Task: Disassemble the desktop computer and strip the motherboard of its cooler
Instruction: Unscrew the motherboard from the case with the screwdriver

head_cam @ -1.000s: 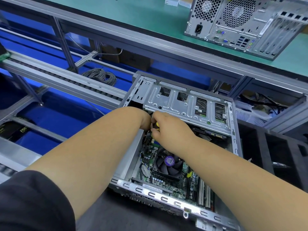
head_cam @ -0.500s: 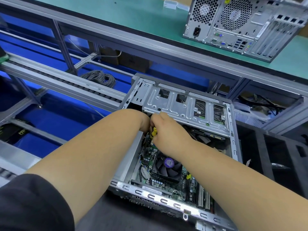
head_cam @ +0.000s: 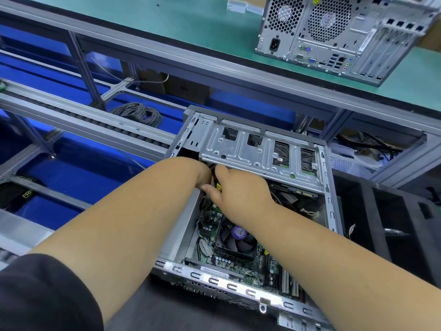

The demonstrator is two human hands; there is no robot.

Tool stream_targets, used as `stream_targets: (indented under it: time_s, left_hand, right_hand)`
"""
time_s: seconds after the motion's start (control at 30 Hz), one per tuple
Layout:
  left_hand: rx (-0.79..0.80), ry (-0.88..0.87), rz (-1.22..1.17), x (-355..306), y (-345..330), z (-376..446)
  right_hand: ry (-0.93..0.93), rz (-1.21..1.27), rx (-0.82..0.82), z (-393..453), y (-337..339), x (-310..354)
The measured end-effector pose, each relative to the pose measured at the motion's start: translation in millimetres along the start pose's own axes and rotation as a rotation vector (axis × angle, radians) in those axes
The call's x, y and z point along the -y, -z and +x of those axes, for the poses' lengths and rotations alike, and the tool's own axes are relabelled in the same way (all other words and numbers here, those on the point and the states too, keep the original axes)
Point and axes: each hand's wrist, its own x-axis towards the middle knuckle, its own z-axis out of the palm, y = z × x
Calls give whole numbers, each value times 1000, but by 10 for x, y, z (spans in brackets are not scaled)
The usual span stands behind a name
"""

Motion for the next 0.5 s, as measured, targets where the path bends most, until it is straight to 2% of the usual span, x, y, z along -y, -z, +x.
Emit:
stream_targets:
  time_s: [0.2, 0.37, 0.5]
  left_hand:
    - [-1, -3, 13, -38, -35, 22]
    - [5, 3, -1, 3, -24, 2]
    - [3, 4, 21, -27, -9, -10]
  right_hand:
    - [-42, 309, 40, 40, 1, -40]
    - [-28, 64, -18, 9, -17, -28]
    - [-24, 189, 50, 64, 2, -56]
